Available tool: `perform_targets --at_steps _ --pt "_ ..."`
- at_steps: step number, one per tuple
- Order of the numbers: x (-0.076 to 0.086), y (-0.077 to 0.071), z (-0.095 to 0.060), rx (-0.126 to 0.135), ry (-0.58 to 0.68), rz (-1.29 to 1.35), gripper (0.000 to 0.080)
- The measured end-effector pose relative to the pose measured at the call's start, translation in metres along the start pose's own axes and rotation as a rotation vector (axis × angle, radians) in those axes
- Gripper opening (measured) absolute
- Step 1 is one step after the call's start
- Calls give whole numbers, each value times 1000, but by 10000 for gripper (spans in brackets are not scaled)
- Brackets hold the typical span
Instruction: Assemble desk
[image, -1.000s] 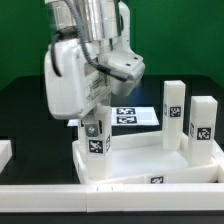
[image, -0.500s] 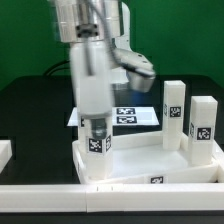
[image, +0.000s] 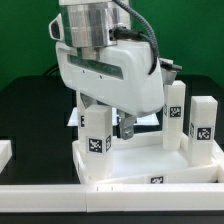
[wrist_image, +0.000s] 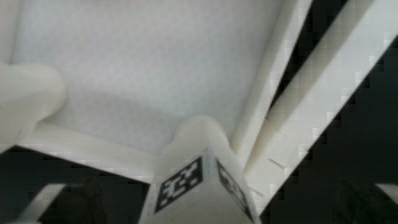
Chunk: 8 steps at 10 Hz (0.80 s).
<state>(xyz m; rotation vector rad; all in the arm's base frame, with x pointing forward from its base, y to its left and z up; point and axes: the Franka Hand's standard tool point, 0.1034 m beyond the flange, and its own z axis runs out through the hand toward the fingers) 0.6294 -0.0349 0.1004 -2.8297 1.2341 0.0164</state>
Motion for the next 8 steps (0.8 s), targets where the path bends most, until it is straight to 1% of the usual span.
perform_targets --at_steps 1,2,3,4,5,6,7,8 --pt "8 -2 -5 -3 47 -237 649" --pt "10 -3 -6 1 61 -299 649" --pt "10 -2 -5 1 59 -278 625" --pt "10 -2 -5 1 59 -251 625" --pt "10 -2 -4 2 59 -237 426" --pt "11 1 -4 0 57 -147 426" --pt "11 3 -4 -6 45 -20 285" --pt "12 4 -5 -20 22 115 285"
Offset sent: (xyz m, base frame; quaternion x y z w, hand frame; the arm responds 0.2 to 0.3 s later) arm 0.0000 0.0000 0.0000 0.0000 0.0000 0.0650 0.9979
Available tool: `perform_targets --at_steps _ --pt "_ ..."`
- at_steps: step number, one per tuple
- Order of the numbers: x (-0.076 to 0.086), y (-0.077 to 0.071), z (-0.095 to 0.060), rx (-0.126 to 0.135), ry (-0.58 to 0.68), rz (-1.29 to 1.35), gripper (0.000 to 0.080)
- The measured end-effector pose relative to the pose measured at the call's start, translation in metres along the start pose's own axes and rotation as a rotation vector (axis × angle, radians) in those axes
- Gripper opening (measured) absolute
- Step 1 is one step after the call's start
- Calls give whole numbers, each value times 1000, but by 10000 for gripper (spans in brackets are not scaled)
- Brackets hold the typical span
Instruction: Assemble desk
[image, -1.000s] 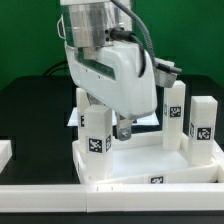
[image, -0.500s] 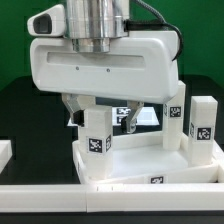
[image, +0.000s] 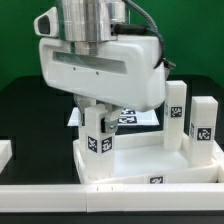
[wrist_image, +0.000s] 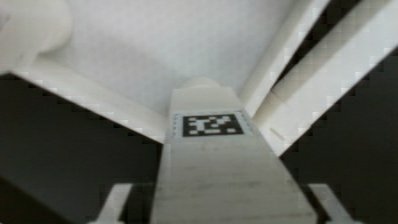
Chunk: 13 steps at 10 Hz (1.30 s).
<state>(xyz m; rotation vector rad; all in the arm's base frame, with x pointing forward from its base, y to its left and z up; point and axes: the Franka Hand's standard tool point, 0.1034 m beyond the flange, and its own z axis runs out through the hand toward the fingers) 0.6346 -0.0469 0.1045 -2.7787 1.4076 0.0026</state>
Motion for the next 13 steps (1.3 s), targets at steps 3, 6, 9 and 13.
perform_targets --at_steps 3,6,9,13 --pt "4 1 0 32 -36 474 285" --pt "3 1 1 29 -41 713 285" --pt "4 1 1 43 -31 1064 288" --pt "3 3 2 52 -18 1071 489"
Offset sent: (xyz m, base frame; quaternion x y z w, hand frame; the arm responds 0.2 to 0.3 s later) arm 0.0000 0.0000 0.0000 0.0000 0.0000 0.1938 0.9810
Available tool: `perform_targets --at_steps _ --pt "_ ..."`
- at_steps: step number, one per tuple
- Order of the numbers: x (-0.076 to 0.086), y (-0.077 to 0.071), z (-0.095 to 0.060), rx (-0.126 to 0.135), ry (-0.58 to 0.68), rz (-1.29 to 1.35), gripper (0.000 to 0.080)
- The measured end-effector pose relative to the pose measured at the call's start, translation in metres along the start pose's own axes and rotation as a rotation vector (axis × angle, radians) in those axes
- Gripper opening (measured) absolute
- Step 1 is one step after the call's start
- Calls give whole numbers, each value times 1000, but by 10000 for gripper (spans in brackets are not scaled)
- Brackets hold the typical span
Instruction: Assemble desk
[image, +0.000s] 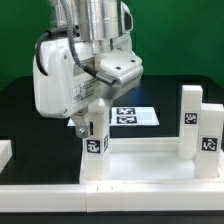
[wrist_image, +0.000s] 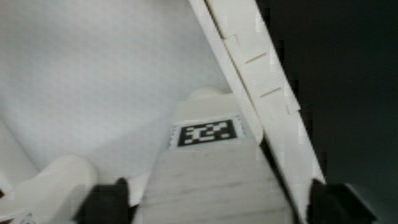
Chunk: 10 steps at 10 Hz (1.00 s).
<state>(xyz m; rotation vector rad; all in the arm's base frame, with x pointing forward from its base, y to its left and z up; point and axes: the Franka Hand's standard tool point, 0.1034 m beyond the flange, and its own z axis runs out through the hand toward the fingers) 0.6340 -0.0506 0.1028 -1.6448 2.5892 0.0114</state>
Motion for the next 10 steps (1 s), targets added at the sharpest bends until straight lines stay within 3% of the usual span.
perform_targets --at_steps 1,2,10 --pt "0 0 0 0 0 0 610" --pt "0 0 0 0 0 0 637" --pt "0 0 1 0 0 -3 649"
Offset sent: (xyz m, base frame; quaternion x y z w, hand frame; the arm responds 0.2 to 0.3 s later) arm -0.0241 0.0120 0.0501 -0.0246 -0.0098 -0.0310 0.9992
